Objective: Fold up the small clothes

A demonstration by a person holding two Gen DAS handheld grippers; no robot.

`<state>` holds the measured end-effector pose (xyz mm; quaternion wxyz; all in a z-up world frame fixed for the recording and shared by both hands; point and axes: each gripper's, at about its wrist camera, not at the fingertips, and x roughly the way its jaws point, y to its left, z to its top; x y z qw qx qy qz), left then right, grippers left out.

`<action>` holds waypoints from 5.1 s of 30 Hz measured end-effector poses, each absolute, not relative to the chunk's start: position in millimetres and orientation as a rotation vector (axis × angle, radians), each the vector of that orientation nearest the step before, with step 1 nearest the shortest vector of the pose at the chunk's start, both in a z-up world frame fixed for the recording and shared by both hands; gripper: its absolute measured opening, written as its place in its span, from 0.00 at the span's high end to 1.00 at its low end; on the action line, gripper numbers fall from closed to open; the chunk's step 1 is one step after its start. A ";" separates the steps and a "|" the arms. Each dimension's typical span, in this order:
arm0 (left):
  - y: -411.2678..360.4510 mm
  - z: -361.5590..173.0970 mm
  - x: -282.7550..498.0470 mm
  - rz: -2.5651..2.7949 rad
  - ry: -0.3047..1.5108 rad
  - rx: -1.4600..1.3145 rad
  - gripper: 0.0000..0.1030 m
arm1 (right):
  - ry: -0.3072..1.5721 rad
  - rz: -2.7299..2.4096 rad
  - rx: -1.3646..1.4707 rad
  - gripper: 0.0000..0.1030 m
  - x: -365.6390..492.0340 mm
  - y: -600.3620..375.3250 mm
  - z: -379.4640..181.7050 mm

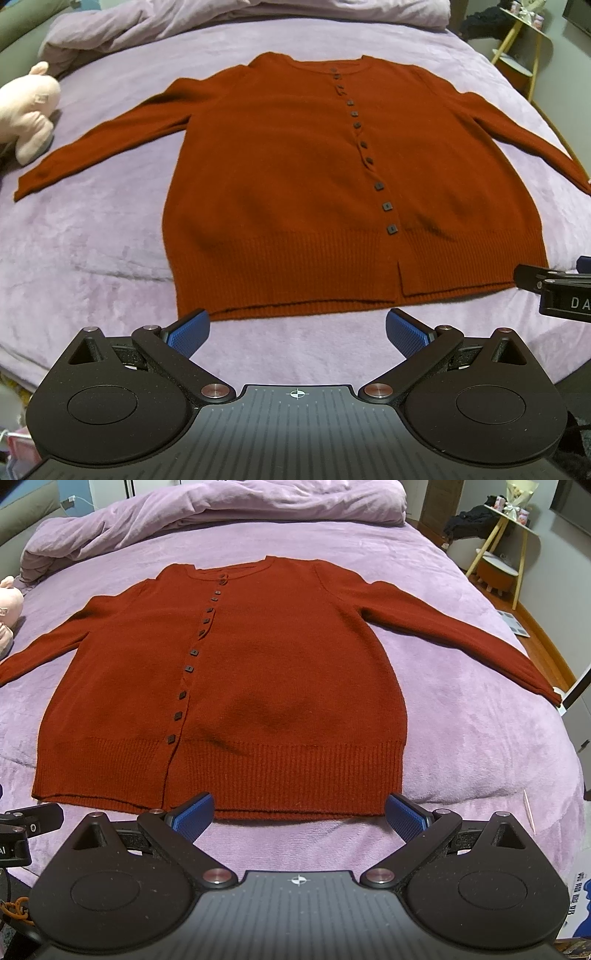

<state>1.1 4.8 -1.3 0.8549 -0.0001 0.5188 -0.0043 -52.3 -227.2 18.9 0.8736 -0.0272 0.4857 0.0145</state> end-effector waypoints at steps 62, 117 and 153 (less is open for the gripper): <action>-4.4 -17.4 22.8 -0.018 1.169 0.017 0.00 | 0.997 0.191 0.054 0.04 -42.4 -241.6 7.4; 24.5 -78.7 266.8 -0.349 1.008 -0.711 0.06 | 0.694 0.350 0.341 0.73 147.1 -278.1 -84.6; 11.4 -111.2 276.0 -0.344 1.128 -0.786 0.93 | 0.749 0.413 0.651 0.74 135.7 -318.1 -116.5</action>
